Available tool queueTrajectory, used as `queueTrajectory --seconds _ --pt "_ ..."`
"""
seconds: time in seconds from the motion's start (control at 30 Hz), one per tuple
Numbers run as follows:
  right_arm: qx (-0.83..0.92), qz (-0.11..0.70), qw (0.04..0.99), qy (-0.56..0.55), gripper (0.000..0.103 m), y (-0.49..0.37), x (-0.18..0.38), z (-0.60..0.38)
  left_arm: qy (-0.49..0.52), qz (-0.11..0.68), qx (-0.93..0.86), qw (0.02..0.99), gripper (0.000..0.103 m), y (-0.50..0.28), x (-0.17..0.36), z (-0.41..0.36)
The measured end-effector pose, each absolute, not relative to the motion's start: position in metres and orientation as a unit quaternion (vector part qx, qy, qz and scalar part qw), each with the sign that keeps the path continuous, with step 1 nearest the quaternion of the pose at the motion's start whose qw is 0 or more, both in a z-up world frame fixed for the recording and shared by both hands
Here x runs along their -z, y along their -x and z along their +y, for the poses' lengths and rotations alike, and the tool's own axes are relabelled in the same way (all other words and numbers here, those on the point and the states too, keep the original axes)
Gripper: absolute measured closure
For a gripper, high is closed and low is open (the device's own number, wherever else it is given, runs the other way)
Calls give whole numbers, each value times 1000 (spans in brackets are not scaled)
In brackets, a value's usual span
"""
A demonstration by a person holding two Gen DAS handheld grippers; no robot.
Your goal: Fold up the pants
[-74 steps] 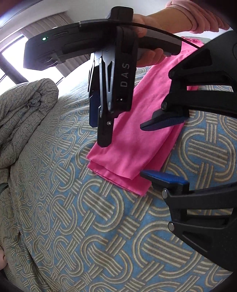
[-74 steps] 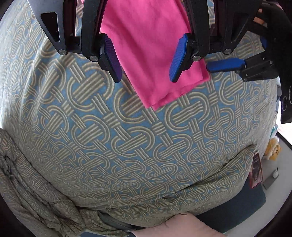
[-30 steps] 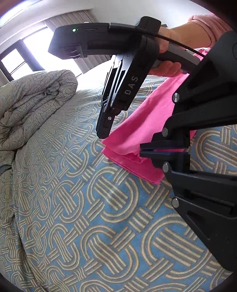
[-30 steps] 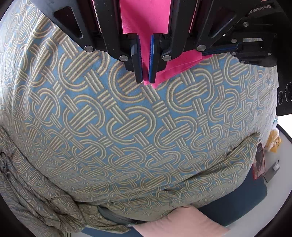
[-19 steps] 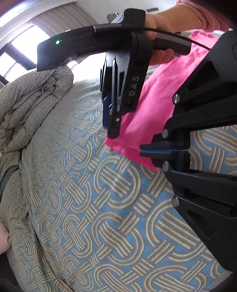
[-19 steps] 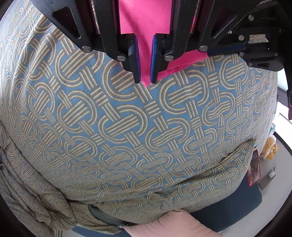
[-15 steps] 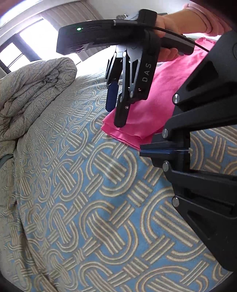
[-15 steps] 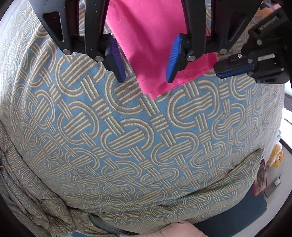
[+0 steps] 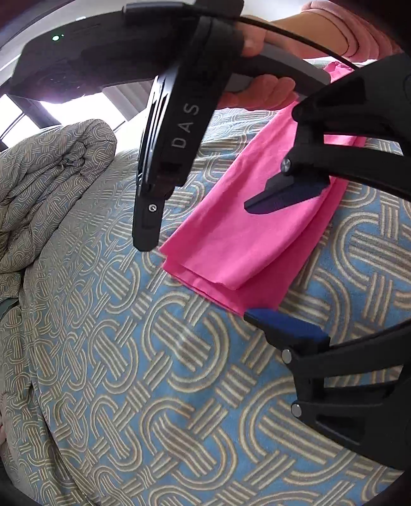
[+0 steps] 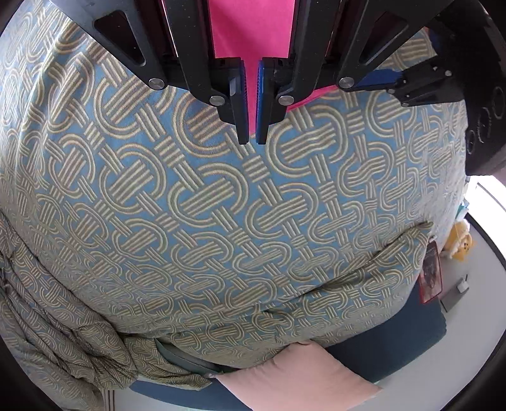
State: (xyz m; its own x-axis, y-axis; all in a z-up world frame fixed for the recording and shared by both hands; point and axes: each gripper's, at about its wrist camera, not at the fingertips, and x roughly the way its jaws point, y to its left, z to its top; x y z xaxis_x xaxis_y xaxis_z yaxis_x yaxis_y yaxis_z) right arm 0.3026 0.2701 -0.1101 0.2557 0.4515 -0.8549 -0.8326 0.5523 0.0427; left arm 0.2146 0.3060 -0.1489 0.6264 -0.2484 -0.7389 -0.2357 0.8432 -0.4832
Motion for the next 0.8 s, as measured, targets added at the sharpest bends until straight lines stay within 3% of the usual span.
queueTrajectory --seconds 0.07,0.1,0.17,0.2,0.23,0.27,0.3,0.33,0.37,0.6,0.8 --pt "-423 441 755 239 99 -297 111 276 282 441 5 852 76 -223 152 306" --pt "-417 440 755 250 96 -298 111 278 285 446 7 848 98 -225 154 308" --pt "-401 455 750 265 75 -301 118 279 301 446 14 843 98 -227 156 312" --pt "-391 465 747 270 55 -304 123 278 303 444 15 843 98 -226 156 313" --pt "-379 470 749 273 45 -307 128 277 301 444 14 844 98 -225 156 313" --pt "-375 472 749 273 44 -309 132 273 299 443 14 845 98 -222 156 312" --pt "-378 477 746 270 49 -311 136 271 297 441 12 847 98 -220 156 312" --pt "-382 481 744 263 87 -312 139 267 294 440 9 849 99 -218 155 311" --pt "-384 486 744 250 99 -315 141 264 293 438 8 850 99 -216 154 310" --pt "-409 448 760 233 100 -303 115 262 291 407 -3 866 99 -196 126 309" --pt "-407 440 764 239 100 -306 119 277 250 436 -34 864 99 -205 141 302"
